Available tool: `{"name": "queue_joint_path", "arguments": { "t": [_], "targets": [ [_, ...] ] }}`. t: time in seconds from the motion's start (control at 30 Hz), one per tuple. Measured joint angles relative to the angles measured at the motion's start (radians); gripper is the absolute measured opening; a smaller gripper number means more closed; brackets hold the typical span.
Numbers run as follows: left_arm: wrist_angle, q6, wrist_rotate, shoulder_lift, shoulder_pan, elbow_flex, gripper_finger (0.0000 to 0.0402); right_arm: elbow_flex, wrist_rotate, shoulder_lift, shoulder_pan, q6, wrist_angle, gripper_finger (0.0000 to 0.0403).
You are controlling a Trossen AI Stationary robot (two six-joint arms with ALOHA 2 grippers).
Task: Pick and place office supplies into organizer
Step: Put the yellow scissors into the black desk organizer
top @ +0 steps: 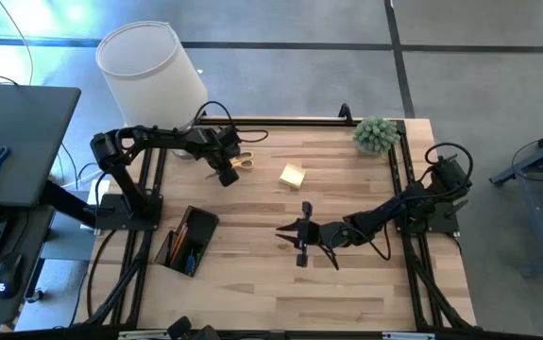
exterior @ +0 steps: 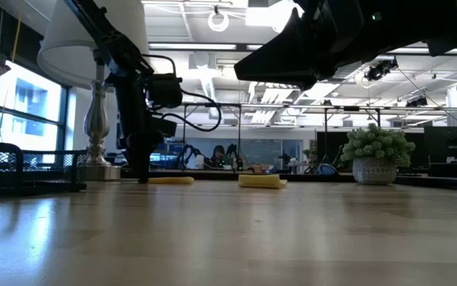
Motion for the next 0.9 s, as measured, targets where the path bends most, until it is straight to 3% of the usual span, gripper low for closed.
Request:
{"name": "queue_joint_path", "arguments": {
  "t": [0.2, 0.53, 0.7, 0.9],
  "targets": [
    [0.000, 0.032, 0.033, -0.010, 0.001, -0.001, 0.0059, 0.000, 0.002, 0.000, 0.000, 0.057, 0.010, 0.0062],
    [-0.008, 0.082, 0.182, -0.113, 0.001, -0.005, 0.0025, 0.000, 0.050, 0.000, -0.001, 0.138, 0.022, 0.0062],
    [-0.006, 0.082, 0.328, -0.171, -0.001, -0.004, 0.0038, 0.000, 0.067, 0.000, 0.000, 0.140, 0.023, 0.0062],
    [0.001, 0.103, 0.584, -0.270, -0.002, -0.003, 0.0032, 0.000, 0.067, 0.000, 0.000, 0.158, 0.036, 0.0062]
  ]
}}
